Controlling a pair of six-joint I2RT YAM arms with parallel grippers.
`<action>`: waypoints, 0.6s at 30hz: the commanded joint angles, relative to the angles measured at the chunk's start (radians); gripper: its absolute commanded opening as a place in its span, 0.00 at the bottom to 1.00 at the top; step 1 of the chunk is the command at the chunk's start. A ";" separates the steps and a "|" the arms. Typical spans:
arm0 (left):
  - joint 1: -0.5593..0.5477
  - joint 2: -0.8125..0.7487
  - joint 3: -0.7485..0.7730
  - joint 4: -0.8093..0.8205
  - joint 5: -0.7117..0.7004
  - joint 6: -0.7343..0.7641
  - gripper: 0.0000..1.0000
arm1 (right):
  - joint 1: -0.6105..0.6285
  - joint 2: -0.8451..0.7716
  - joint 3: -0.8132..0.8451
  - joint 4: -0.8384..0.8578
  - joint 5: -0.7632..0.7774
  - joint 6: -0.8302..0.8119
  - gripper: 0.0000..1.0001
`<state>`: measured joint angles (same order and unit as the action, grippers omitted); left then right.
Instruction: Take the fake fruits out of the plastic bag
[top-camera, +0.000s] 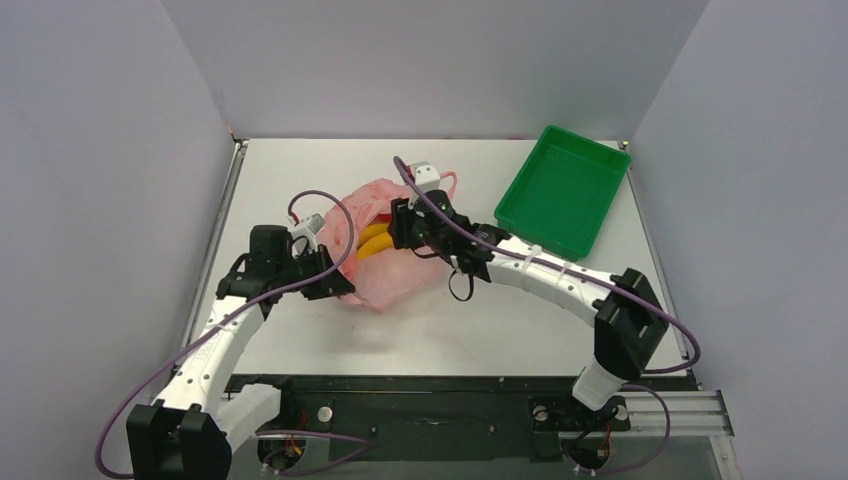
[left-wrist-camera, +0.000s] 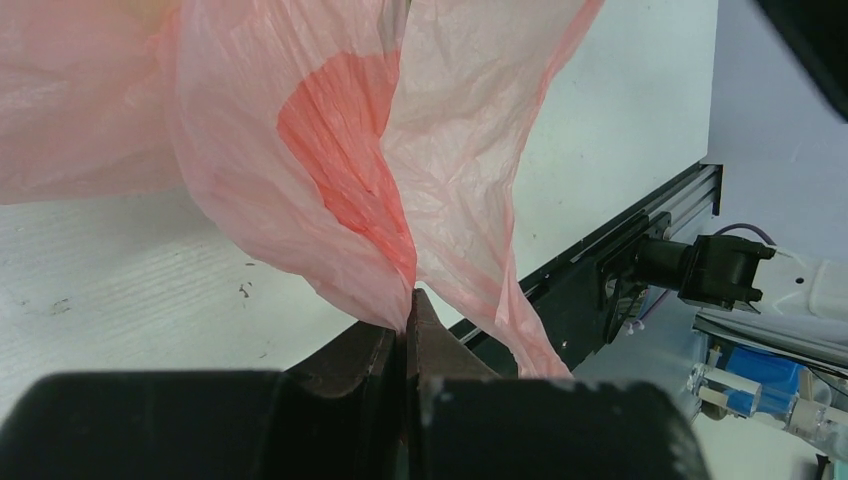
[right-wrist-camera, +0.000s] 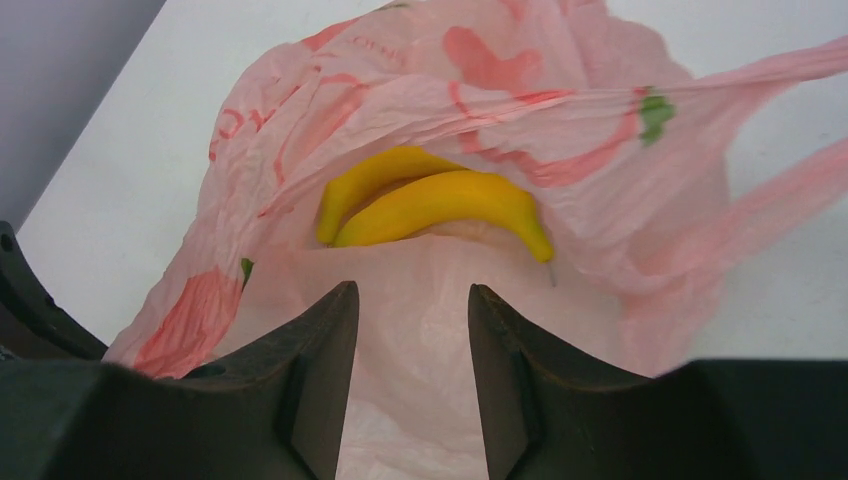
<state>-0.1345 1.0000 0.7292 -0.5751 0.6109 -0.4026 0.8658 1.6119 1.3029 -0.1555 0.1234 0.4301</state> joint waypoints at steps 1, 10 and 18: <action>-0.025 -0.009 -0.003 0.049 -0.003 0.001 0.00 | 0.010 0.078 -0.008 0.143 -0.139 -0.046 0.39; -0.049 -0.020 -0.008 0.057 -0.041 -0.004 0.00 | 0.001 0.235 0.005 0.225 -0.104 -0.214 0.44; -0.049 -0.040 -0.012 0.060 -0.062 -0.010 0.00 | -0.035 0.320 0.002 0.259 -0.072 -0.205 0.49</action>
<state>-0.1791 0.9737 0.7120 -0.5621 0.5606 -0.4107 0.8486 1.9114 1.2953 0.0299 0.0135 0.2451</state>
